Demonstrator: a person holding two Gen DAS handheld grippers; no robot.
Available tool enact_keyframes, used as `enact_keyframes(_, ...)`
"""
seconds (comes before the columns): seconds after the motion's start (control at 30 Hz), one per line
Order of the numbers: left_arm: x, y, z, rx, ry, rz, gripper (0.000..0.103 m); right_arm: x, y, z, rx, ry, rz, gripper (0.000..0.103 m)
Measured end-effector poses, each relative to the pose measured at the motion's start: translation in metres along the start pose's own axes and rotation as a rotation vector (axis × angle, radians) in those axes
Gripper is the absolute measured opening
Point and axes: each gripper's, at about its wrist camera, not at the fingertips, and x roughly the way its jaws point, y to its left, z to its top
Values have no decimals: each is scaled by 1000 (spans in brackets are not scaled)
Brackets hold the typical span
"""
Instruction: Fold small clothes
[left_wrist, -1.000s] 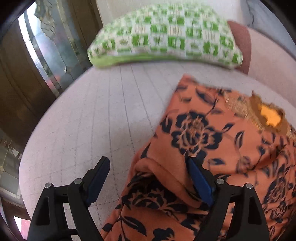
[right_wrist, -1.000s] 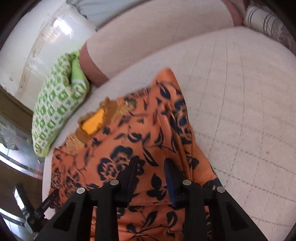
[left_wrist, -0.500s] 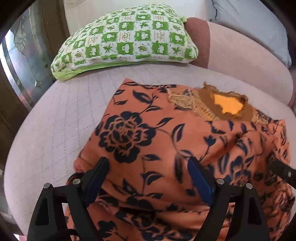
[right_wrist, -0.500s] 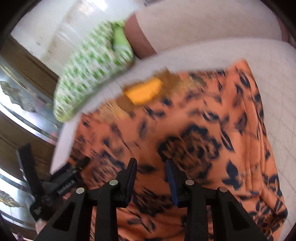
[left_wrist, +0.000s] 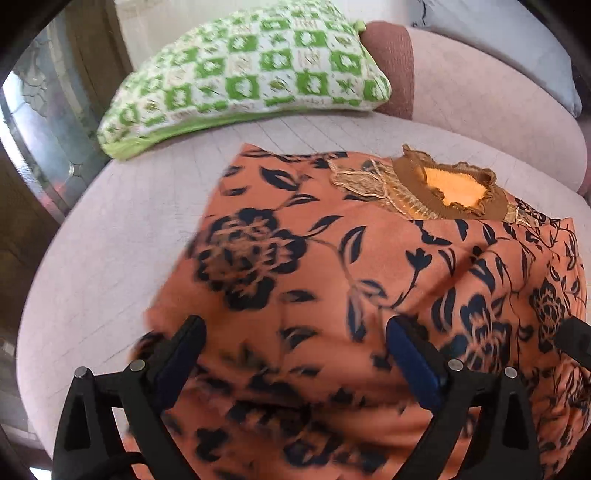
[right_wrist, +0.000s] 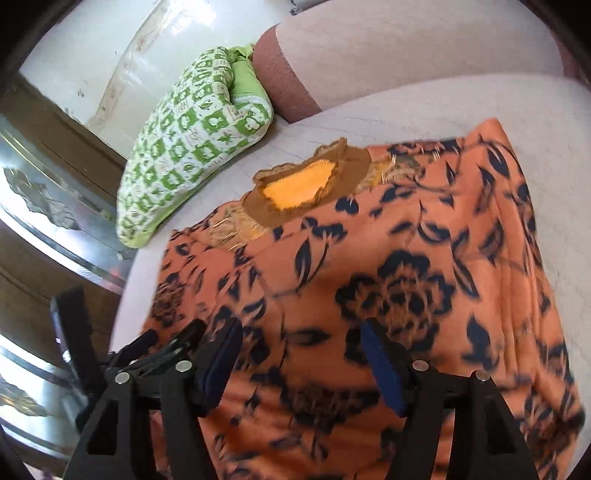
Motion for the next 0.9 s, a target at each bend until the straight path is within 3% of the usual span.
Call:
enact_keyframes(0.23,-33,60,-41,-79,-27,159,98,-18,19,-57,-39,113,99,69)
enact_keyframes(0.37,-30,87,-76,-87,40,233,98,-3,22,-93,-52,221,86,62)
enact_keyframes(0.43,-30,96,-98,-91,72,217,98,-3,26,-112,-84,205,64,62)
enact_keyframes(0.5,-41,101,-118,-93,55,192,98,-12,31,-129,-101,213,53,62)
enact_keyframes(0.57,-53,99,-137,-33,34,211,98,-19,27,-153,-56,258,99,62)
enact_keyframes(0.63,-62,97,-154,11,19,218,98,-29,28,-175,-89,233,90,61)
enact_keyframes(0.8,-83,107,-187,8,47,163,98,-50,36,-214,-174,244,61,61)
enact_keyframes(0.9,-98,114,-198,-3,72,136,92,-63,35,-226,-201,246,59,60)
